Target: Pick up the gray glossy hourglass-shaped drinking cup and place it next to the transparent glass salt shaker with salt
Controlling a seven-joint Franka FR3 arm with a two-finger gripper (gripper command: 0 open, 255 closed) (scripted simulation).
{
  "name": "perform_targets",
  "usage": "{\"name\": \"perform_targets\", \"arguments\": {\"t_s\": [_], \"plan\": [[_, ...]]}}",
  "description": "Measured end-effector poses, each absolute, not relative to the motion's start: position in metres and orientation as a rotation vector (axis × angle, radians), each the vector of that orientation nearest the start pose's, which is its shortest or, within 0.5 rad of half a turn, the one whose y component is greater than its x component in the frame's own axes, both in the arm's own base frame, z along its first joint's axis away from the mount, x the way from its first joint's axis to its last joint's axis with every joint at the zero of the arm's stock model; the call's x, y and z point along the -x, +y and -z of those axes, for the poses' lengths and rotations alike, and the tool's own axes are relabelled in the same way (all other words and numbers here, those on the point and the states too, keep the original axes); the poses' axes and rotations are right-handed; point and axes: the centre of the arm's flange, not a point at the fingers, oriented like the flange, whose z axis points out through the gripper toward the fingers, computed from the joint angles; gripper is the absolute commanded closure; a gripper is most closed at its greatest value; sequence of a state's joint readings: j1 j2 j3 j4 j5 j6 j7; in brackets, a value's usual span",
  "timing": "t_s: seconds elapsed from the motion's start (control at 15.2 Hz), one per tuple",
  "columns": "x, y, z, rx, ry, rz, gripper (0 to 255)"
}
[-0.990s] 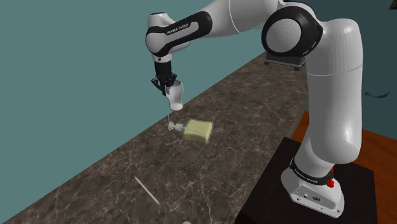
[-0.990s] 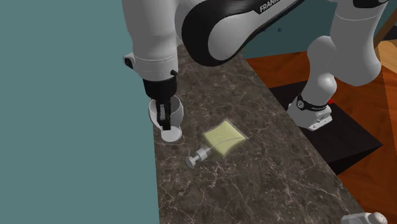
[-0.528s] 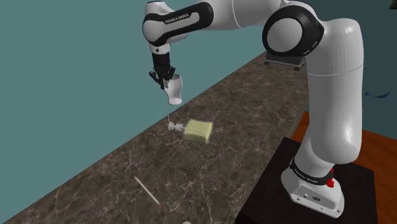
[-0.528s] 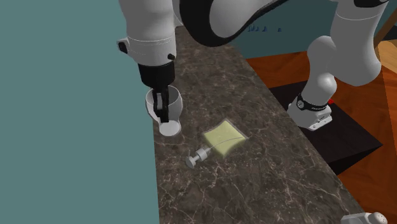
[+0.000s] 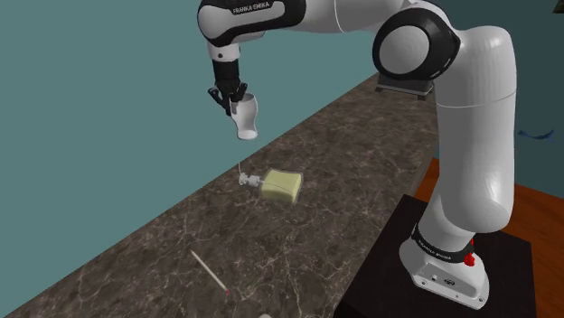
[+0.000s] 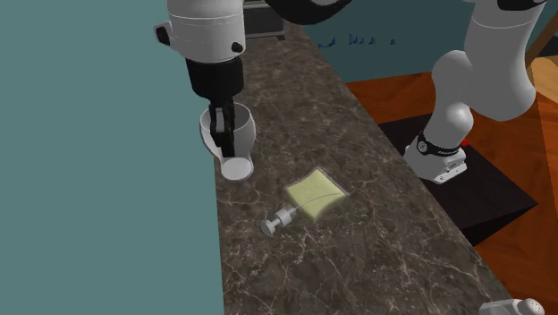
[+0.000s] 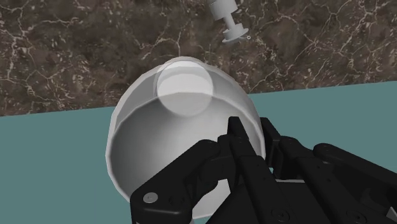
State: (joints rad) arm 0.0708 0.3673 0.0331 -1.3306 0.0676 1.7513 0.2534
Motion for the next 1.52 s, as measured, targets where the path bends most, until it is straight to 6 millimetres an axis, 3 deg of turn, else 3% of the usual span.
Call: {"name": "perform_targets", "arguments": {"t_s": [0.79, 1.52], "plan": [[-0.667, 0.074, -0.589, 3.044, 0.248, 0.059, 255], [-0.538, 0.120, -0.591, 3.044, 0.247, 0.058, 255]]}}
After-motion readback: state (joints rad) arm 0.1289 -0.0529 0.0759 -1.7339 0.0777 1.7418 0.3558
